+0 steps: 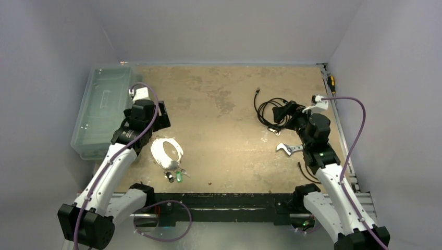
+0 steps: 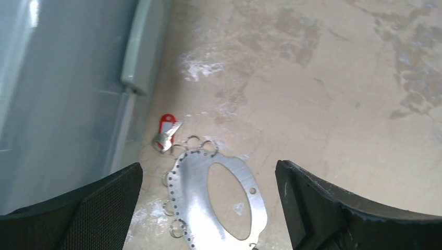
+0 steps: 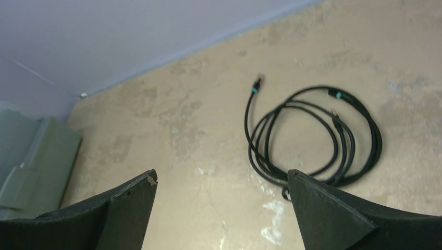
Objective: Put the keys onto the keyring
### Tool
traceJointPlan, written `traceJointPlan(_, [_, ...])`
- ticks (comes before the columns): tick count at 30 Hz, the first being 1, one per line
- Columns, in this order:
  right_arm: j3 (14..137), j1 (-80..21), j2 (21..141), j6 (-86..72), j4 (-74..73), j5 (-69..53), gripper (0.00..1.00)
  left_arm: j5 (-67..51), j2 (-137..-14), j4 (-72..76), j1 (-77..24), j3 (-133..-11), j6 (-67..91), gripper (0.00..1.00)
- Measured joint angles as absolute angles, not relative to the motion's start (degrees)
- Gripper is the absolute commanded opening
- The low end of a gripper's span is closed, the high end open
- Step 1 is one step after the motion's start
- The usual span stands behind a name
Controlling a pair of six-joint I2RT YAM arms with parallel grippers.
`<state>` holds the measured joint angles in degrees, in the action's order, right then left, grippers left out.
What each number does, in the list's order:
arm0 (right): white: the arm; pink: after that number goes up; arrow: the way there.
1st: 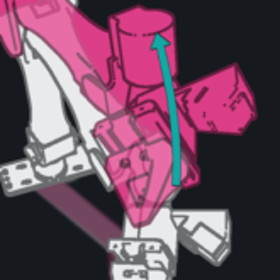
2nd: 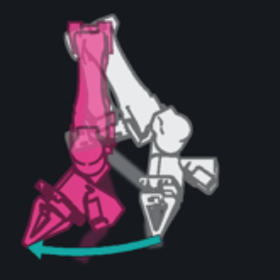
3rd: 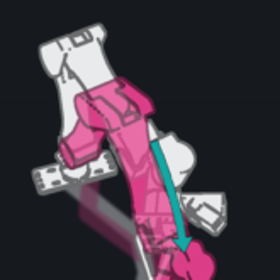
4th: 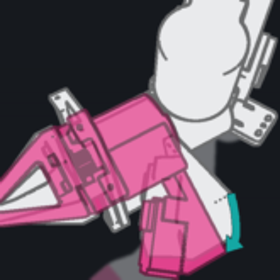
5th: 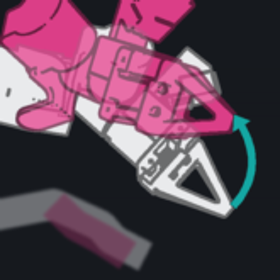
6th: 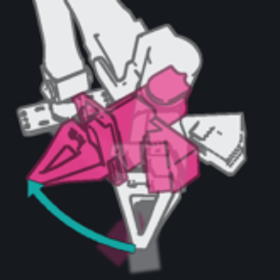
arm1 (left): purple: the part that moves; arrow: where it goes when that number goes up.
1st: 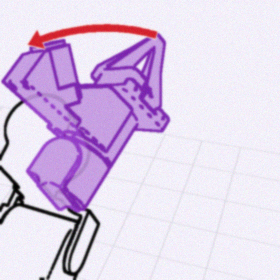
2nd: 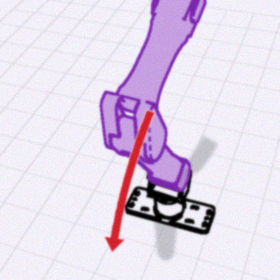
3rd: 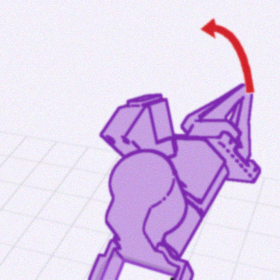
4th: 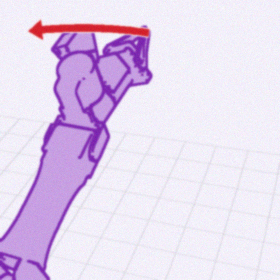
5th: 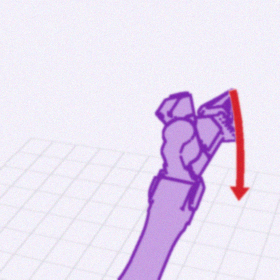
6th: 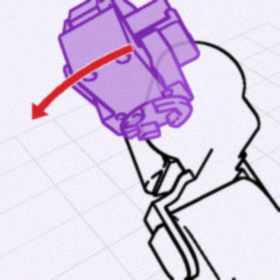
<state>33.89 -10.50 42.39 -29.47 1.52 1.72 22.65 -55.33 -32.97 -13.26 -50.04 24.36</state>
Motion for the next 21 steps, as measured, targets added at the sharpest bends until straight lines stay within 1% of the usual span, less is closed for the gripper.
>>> traceJointPlan(7, [35.4,-10.5,44.6,-30.1,-8.5,0.2,0.99,15.0,-57.1,-31.0,-15.9,-50.0,22.4,0.99])
traceJointPlan(10, [35.4,-10.5,46.7,-31.2,-12.1,-0.6,0.99,9.0,-59.6,-29.5,-17.1,-50.0,21.2,0.99])
traceJointPlan(14, [35.4,-10.5,51.1,-33.6,-15.9,-0.7,0.95,4.4,-63.2,-28.1,-19.0,-50.0,20.2,0.97])
traceJointPlan(17, [35.3,-10.5,55.2,-35.2,-17.3,-0.8,0.9,2.8,-66.0,-27.9,-21.0,-50.0,19.8,0.95])
traceJointPlan(21, [35.3,-10.5,60.7,-35.9,-17.8,-0.6,0.8,1.7,-67.6,-28.0,-23.2,-50.0,19.3,0.93])
